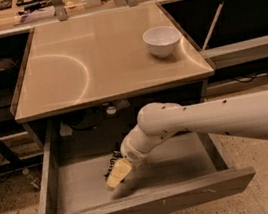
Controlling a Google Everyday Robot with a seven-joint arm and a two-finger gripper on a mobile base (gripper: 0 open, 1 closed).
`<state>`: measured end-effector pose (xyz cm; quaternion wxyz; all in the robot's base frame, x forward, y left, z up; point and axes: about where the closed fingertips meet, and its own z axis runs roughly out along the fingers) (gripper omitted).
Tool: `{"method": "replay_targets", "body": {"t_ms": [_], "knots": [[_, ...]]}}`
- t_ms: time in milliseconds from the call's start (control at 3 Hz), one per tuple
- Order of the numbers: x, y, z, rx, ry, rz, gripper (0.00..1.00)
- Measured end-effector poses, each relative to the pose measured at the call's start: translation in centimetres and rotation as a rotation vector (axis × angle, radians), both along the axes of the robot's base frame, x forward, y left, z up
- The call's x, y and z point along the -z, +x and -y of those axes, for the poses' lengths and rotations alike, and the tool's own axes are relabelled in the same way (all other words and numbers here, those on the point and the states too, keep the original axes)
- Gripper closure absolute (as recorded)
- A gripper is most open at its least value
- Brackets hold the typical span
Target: Place rxbar chocolate into top drawer
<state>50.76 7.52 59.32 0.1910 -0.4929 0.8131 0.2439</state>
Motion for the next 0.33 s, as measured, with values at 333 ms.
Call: {"method": "replay_targets", "body": {"t_ms": [333], "knots": [[0.00, 0.00, 0.00, 0.000, 0.000, 0.000, 0.00]]}}
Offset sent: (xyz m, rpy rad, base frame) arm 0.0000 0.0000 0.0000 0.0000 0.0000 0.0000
